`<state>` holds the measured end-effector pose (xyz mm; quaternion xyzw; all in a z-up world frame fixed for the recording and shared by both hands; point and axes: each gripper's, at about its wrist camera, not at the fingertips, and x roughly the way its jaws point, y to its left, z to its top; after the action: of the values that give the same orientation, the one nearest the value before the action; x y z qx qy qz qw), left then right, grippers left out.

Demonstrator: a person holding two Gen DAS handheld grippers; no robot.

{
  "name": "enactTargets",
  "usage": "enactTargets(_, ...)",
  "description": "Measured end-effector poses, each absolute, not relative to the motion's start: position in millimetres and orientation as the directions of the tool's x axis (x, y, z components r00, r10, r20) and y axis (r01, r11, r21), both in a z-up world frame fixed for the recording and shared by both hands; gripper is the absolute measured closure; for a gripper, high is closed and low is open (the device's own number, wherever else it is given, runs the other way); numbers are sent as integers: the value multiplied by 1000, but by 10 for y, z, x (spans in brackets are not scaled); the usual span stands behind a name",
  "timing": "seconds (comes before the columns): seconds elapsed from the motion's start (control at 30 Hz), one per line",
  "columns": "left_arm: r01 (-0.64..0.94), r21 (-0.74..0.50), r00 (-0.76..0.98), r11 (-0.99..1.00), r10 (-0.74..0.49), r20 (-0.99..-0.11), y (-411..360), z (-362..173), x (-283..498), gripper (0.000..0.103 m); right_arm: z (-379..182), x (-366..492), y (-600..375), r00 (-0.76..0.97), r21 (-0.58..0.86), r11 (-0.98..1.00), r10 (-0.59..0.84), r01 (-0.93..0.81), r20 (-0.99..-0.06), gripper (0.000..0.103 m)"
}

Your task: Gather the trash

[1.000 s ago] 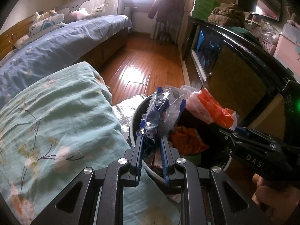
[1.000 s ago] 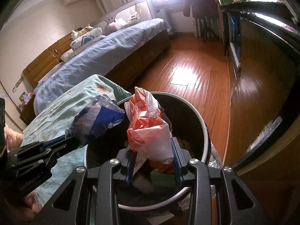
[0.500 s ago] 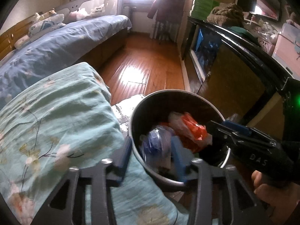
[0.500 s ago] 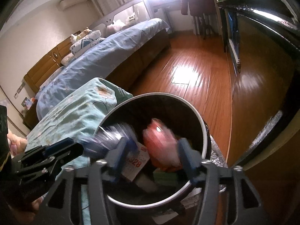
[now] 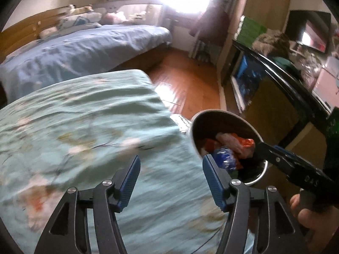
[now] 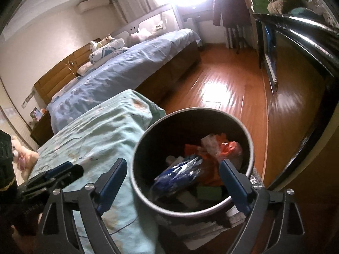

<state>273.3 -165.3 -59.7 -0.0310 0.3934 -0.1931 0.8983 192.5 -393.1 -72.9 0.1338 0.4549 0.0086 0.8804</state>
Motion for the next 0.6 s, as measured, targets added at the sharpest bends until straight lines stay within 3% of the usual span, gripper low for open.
enactTargets(0.6,136,-164,784,977,-208,-585,-749,-286,1979,29,-378,1710,-2936,677,71,997,69,-25,-733,9)
